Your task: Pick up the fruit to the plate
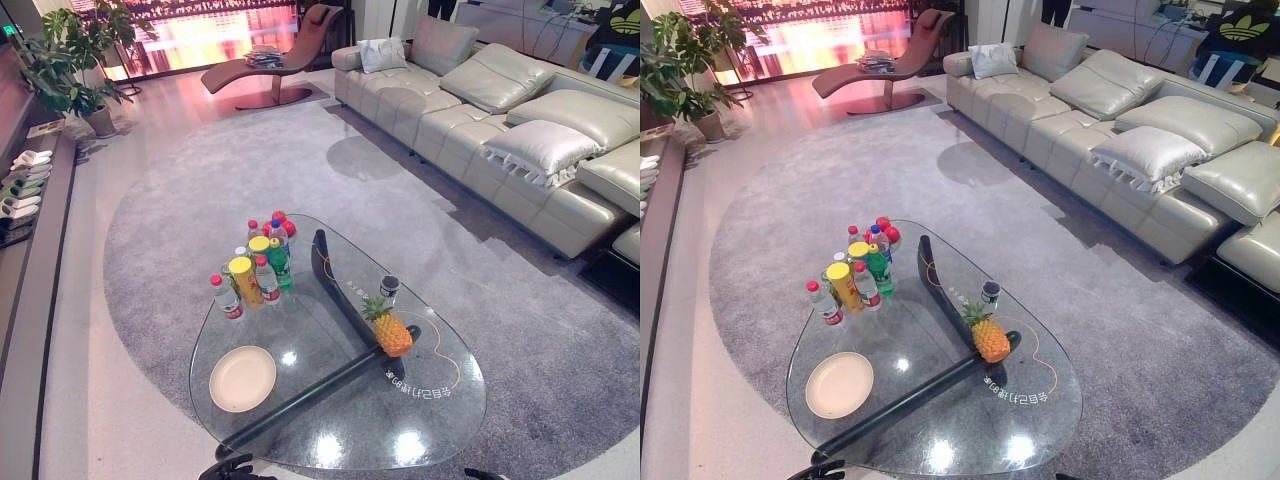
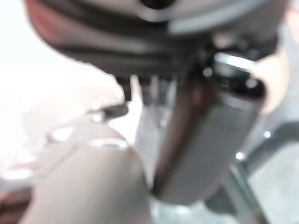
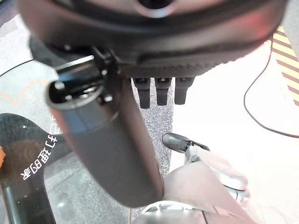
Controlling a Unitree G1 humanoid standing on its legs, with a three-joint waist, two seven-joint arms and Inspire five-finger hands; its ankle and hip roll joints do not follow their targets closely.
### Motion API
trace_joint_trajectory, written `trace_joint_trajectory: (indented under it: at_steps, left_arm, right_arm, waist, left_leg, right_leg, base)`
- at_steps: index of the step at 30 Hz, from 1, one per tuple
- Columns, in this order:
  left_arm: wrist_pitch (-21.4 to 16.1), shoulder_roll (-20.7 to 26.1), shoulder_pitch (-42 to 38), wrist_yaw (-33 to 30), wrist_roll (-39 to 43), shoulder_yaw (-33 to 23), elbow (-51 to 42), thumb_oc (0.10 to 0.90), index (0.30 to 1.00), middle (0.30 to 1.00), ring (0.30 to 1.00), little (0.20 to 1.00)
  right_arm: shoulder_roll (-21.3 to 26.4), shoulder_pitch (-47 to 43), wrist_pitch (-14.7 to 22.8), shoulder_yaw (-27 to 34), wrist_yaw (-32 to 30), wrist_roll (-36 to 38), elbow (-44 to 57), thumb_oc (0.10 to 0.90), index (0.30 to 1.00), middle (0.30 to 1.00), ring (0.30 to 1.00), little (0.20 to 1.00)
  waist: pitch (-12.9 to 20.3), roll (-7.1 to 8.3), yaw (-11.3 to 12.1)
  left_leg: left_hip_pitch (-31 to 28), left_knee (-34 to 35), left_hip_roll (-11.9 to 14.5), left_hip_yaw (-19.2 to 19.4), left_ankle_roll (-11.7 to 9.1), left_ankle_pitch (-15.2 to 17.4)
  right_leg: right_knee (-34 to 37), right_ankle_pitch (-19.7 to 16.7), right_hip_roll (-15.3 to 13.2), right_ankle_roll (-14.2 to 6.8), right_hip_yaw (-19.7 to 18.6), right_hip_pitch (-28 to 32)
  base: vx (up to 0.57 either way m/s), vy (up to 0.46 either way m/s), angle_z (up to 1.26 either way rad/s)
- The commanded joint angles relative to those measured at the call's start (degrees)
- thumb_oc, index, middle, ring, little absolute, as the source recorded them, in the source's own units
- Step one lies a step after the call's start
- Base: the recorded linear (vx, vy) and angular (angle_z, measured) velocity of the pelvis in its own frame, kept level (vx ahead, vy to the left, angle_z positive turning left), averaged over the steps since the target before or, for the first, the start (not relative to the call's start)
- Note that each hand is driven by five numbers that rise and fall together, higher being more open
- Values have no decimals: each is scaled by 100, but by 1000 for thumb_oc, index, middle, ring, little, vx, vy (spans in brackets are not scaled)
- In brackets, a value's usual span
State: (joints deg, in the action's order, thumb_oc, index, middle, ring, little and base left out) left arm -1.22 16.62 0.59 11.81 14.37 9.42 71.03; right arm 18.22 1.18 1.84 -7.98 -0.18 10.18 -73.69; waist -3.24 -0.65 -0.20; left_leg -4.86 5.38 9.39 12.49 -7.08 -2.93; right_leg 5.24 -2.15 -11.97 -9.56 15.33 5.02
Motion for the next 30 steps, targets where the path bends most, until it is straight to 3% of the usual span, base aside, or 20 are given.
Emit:
trace_joint_trajectory:
  at_steps: [1, 12, 17, 27, 30]
  left_arm:
    - [-80, 245, -480, -4, -100, -32, 308, 800, 900, 900, 900, 900]
    - [-21, 248, -478, -27, -39, -3, 278, 800, 900, 900, 900, 900]
    - [96, 243, -488, -67, 232, 110, 145, 800, 900, 900, 900, 900]
    - [169, 318, -802, -88, 558, 139, 218, 800, 900, 900, 900, 900]
    - [154, 402, -1079, 178, 1219, 108, 191, 800, 900, 900, 900, 900]
  right_arm:
    - [100, -438, 136, 43, -38, 53, -285, 800, 900, 900, 900, 900]
    - [129, -445, 69, 4, -58, 90, -213, 800, 900, 900, 900, 900]
    - [208, -517, -8, -110, -69, 125, -83, 800, 900, 900, 900, 900]
    - [428, -877, 88, -118, -166, 121, -48, 800, 900, 900, 900, 900]
    - [624, -1170, 65, -153, -170, 276, -29, 800, 900, 900, 900, 900]
  waist:
    - [-223, 2, 34]
    - [-295, -15, 18]
    - [-515, -80, 3]
    - [-1616, -188, -82]
    - [-1983, -179, -66]
  left_leg:
    - [-76, -38, 589, 98, -300, -143]
    - [-59, -38, 582, 86, -296, -141]
    - [180, -38, 594, 60, -304, -201]
    - [1263, -38, 311, -295, -198, -329]
    - [1592, -38, 262, -404, -200, -382]
  right_leg:
    - [-65, -304, -613, -381, 108, 98]
    - [-93, -278, -607, -369, 85, 83]
    - [-58, -359, -625, -354, 20, -197]
    - [-24, -703, -602, -323, -416, -1401]
    - [-24, -791, -559, -302, -487, -1768]
  base:
    - [0, 0, 0]
    - [0, 0, 0]
    - [-19, 26, -2]
    - [-103, 17, 2]
    - [-112, -22, -11]
